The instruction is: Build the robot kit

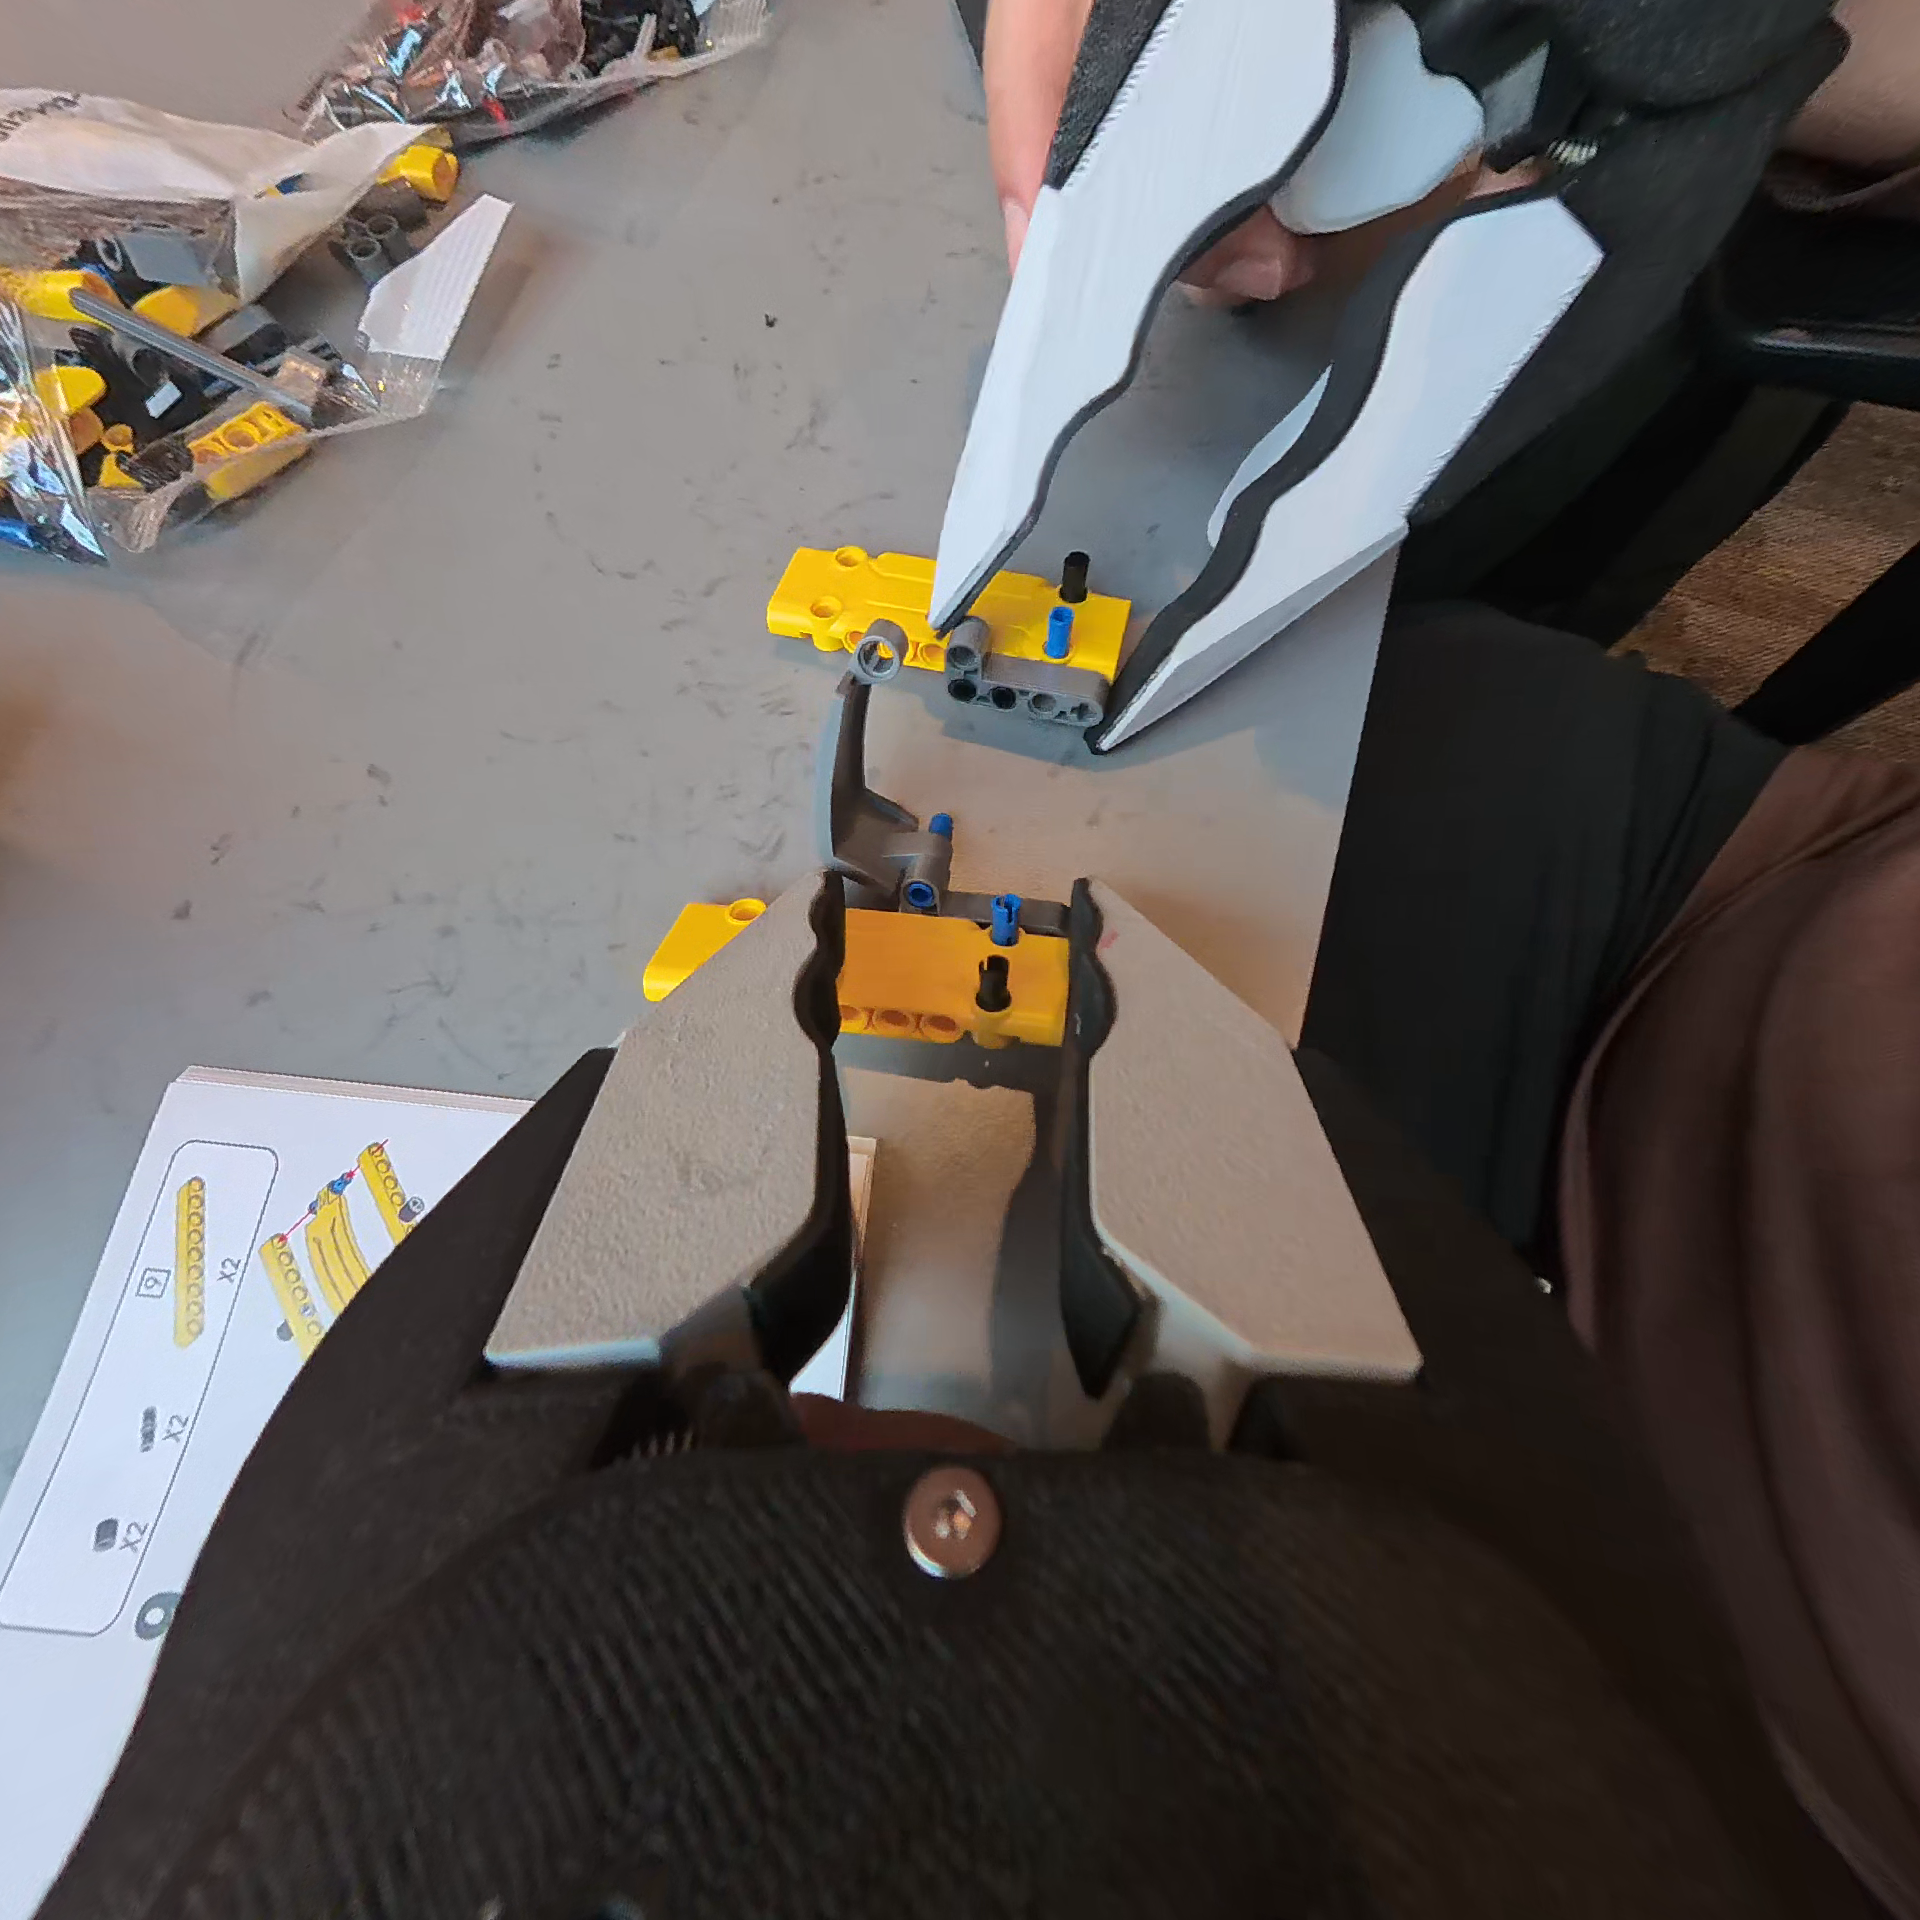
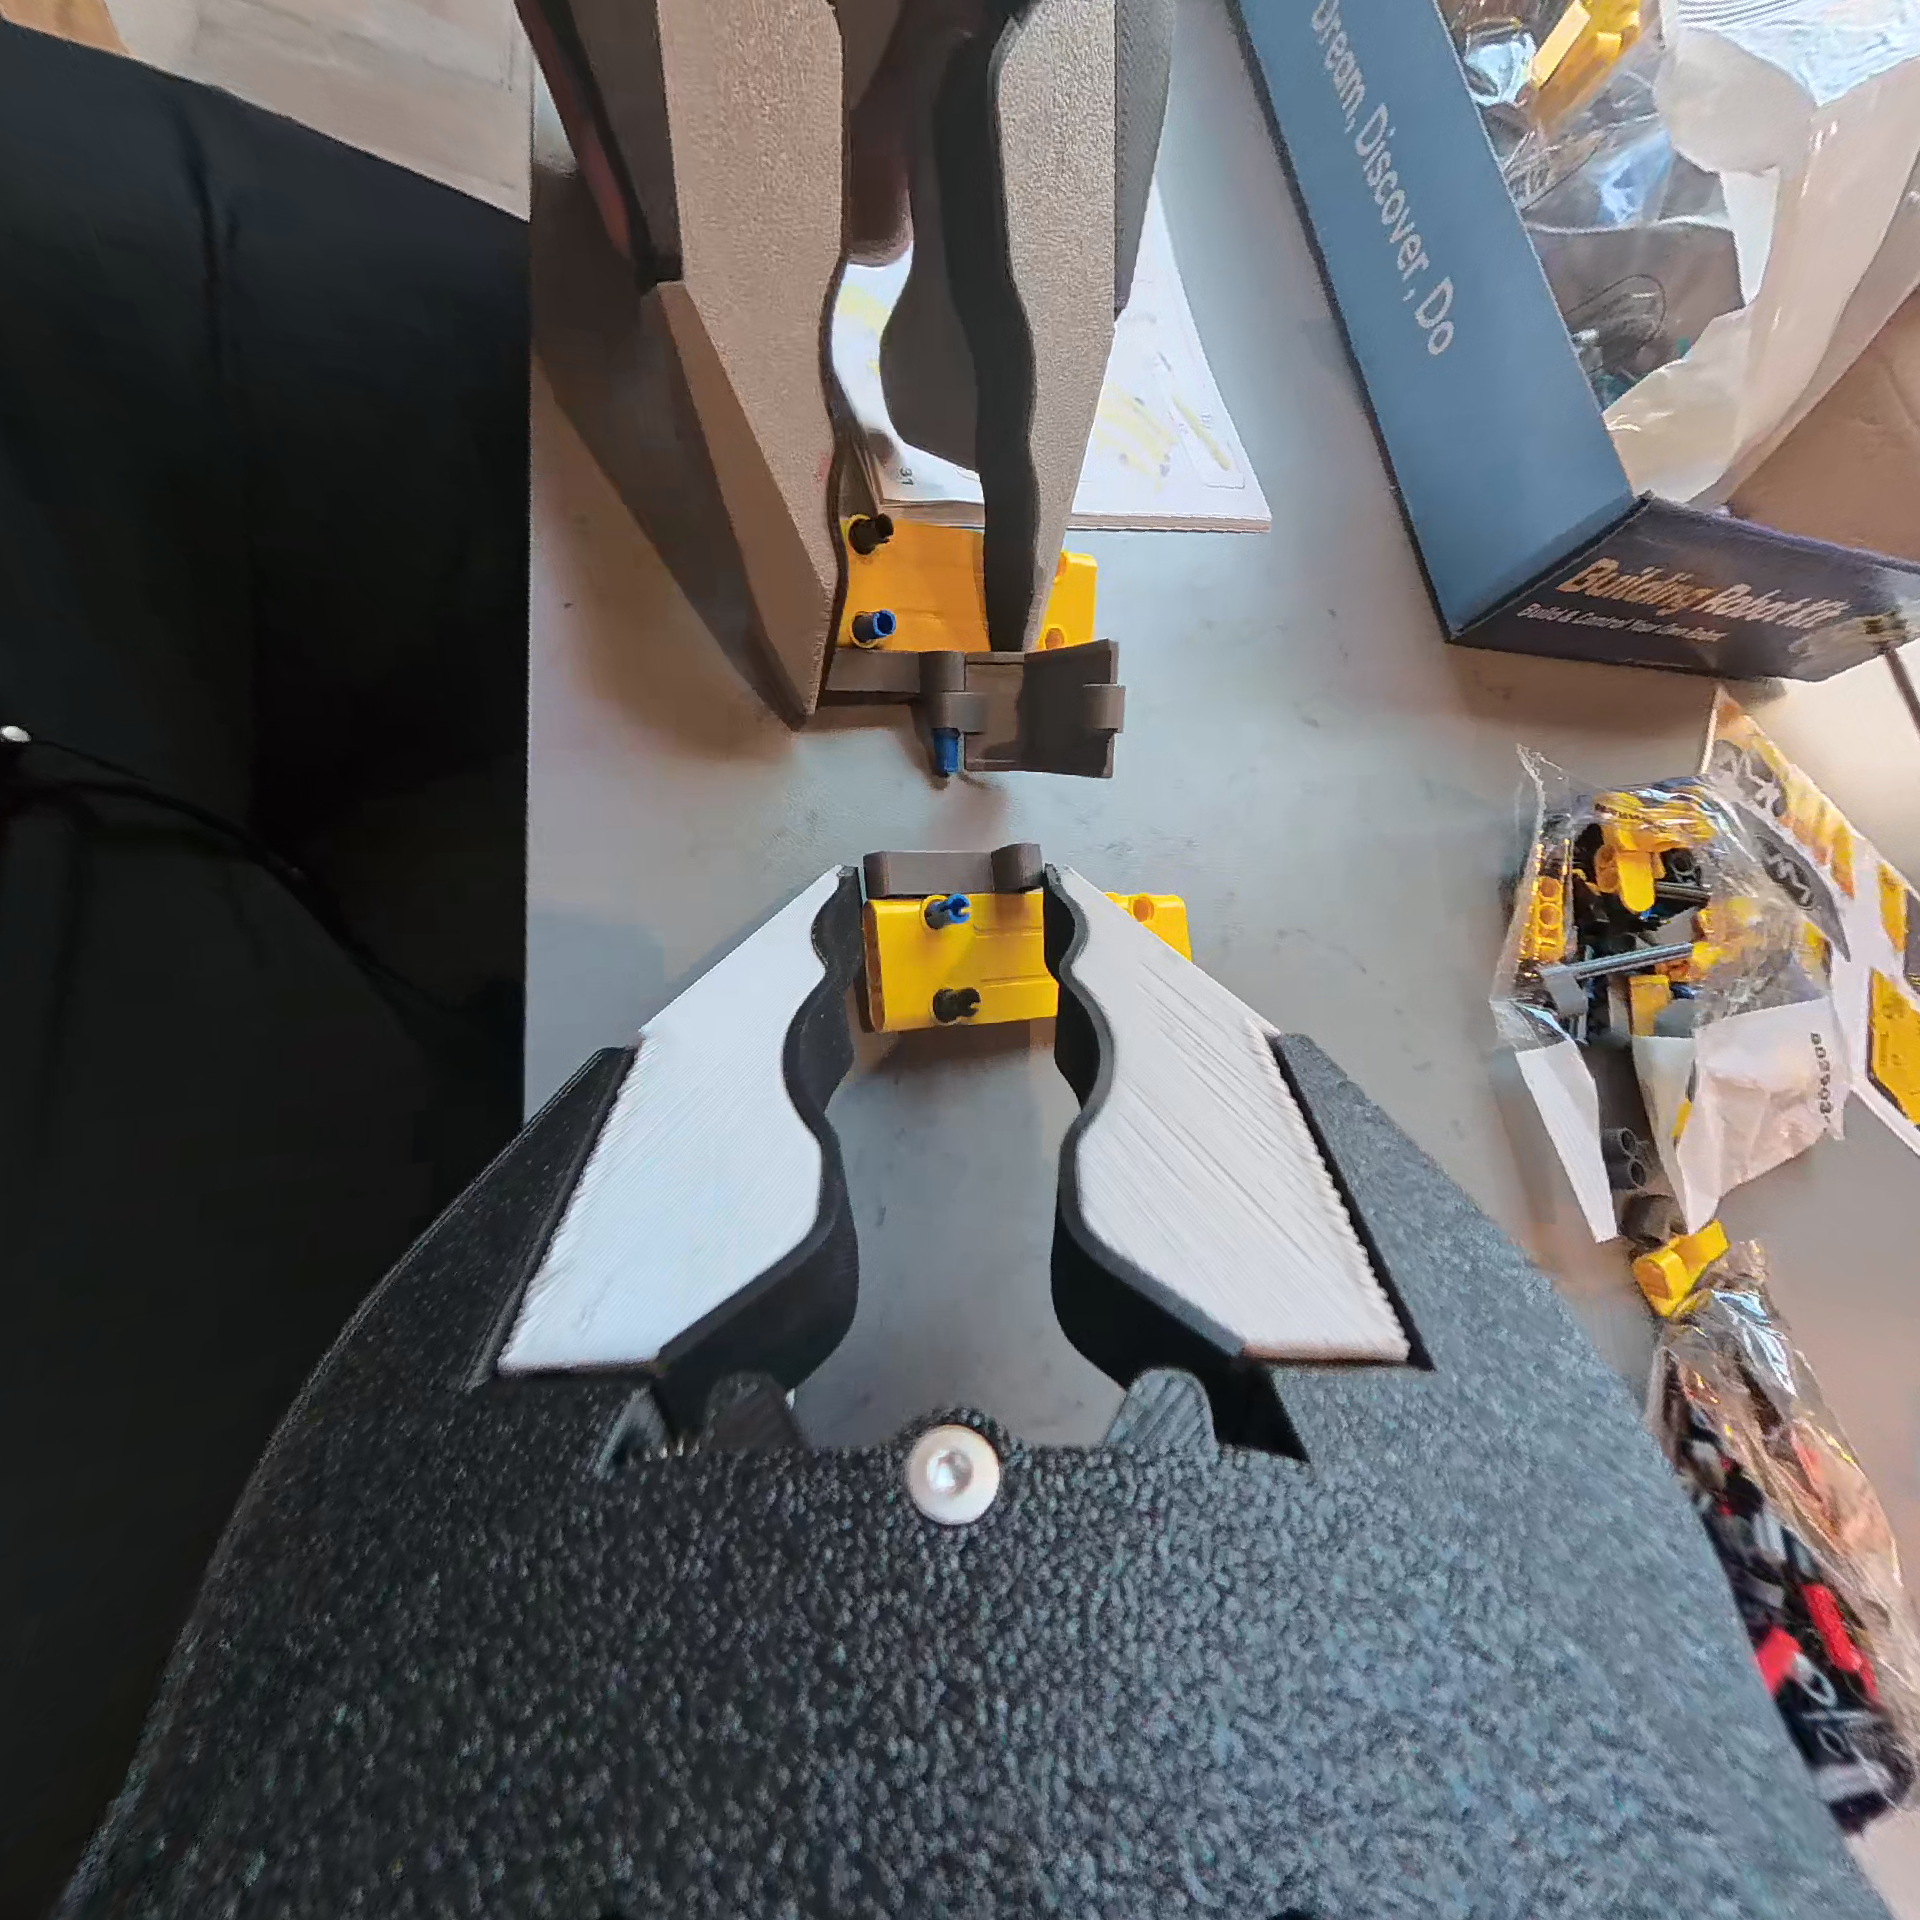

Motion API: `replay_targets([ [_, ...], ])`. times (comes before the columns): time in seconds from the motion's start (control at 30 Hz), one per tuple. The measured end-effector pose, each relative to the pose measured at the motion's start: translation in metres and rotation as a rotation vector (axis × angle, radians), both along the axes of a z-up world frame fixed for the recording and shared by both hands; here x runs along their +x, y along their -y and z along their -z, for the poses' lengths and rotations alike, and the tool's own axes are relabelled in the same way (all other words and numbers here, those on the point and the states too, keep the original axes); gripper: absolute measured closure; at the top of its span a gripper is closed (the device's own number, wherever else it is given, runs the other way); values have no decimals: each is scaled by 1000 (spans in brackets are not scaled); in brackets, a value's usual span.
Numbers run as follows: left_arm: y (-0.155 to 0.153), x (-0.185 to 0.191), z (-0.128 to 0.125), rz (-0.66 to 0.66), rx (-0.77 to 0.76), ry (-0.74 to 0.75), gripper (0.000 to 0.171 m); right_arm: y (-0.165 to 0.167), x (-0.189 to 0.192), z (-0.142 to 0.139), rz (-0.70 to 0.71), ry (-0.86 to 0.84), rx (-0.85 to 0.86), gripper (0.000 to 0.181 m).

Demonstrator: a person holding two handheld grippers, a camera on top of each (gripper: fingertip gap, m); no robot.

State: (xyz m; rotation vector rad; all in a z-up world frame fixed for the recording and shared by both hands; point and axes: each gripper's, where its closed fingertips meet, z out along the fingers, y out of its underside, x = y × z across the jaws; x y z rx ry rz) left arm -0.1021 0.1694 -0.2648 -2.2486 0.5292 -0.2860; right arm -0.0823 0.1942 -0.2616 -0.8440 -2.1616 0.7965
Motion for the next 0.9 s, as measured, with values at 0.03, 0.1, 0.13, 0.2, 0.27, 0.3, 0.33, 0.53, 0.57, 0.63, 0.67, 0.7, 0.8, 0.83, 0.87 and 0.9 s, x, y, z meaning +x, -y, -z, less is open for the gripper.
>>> replay_targets([
  [0.03,0,0,0,-1,0,1,131,0,0,0,-1,11,-12,147],
  [0.1,0,0,0,0,-1,3,131,0,-1,1,-1,29,-31,147],
  [0.13,0,0,0,0,-2,7,131,0,-2,1,-3,35,-38,147],
  [0.2,0,0,0,-1,-5,15,132,1,-2,1,-5,39,-40,147],
  [0.27,0,0,-1,-2,-7,23,132,1,-3,2,-8,39,-39,147],
  [0.3,0,0,-1,-2,-7,24,132,2,-3,2,-8,41,-39,147],
  [0.33,0,0,-1,-1,-8,26,132,2,-4,2,-8,42,-39,147],
  [0.53,0,0,-1,-3,-10,34,133,3,-4,2,-14,51,-48,147],
  [0.57,0,0,-1,-3,-10,34,133,3,-4,2,-16,51,-48,147],
  [0.63,0,0,-1,-3,-10,33,133,3,-3,2,-19,50,-47,147],
  [0.67,0,0,-1,-2,-10,33,132,4,-3,2,-20,51,-47,147],
  [0.7,0,0,-1,-2,-11,35,133,4,-3,2,-22,51,-47,147],
  [0.8,0,0,-1,2,-14,48,133,5,-2,2,-31,45,-41,147],
  [0.83,1,0,-2,5,-14,53,133,5,-2,2,-34,42,-37,147],
  [0.87,1,1,-3,8,-10,61,132,6,-2,2,-37,40,-34,147],
  [0.9,1,0,-5,6,-4,73,132,6,-1,2,-40,38,-32,147],
])
